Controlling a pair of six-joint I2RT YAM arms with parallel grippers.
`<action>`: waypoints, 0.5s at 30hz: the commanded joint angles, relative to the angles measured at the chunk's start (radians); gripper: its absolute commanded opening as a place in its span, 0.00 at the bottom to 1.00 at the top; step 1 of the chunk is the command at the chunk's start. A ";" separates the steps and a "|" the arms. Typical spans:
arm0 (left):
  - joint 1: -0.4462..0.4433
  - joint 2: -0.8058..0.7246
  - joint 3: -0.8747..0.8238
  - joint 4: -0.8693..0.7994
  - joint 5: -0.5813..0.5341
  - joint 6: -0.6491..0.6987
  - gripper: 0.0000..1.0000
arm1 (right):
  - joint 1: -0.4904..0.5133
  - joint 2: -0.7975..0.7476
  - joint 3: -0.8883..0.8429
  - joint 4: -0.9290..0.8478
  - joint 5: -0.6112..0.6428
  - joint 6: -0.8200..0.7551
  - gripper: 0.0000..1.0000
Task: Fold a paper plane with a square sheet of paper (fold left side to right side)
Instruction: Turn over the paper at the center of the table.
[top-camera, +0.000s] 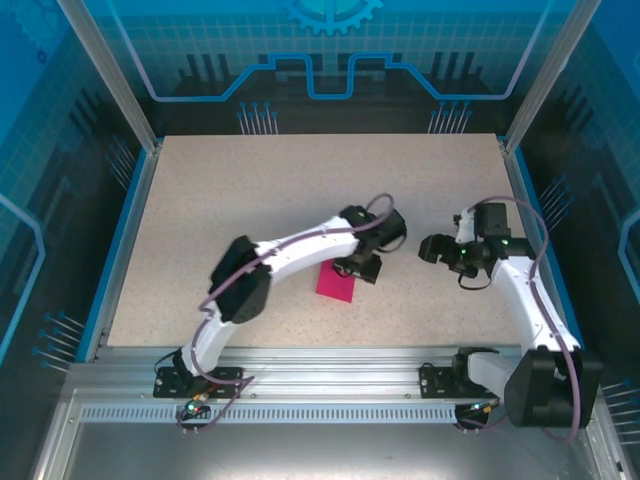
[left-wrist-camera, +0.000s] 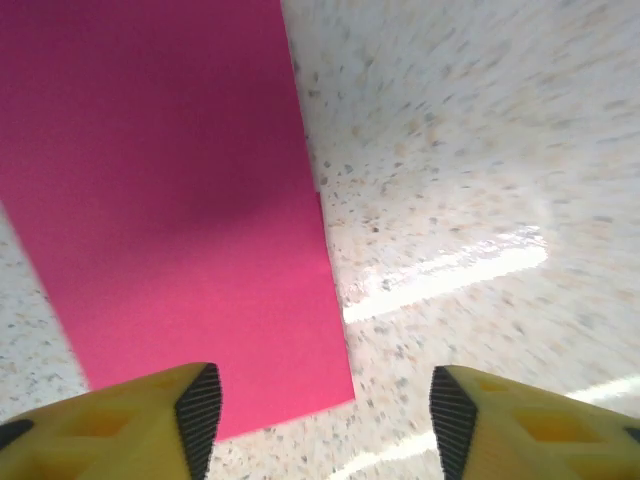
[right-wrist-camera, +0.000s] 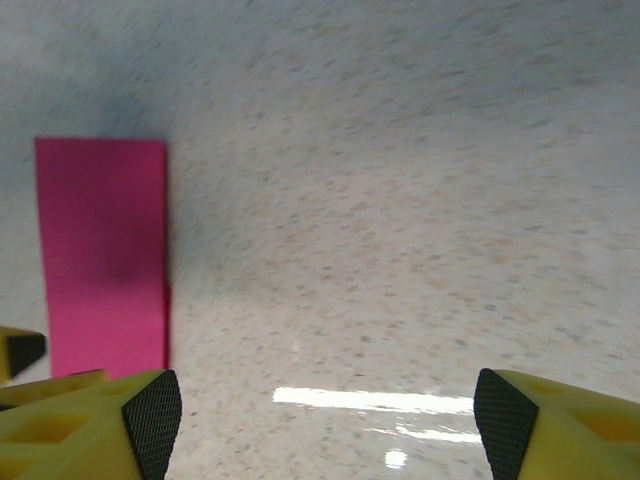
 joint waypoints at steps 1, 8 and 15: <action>0.068 -0.198 -0.153 0.199 0.130 0.005 0.69 | 0.097 0.051 0.031 0.112 -0.150 0.035 0.80; 0.280 -0.467 -0.561 0.504 0.333 -0.055 0.80 | 0.336 0.259 0.110 0.332 -0.144 0.150 0.80; 0.410 -0.446 -0.709 0.705 0.506 -0.091 0.80 | 0.416 0.534 0.256 0.445 -0.149 0.171 0.78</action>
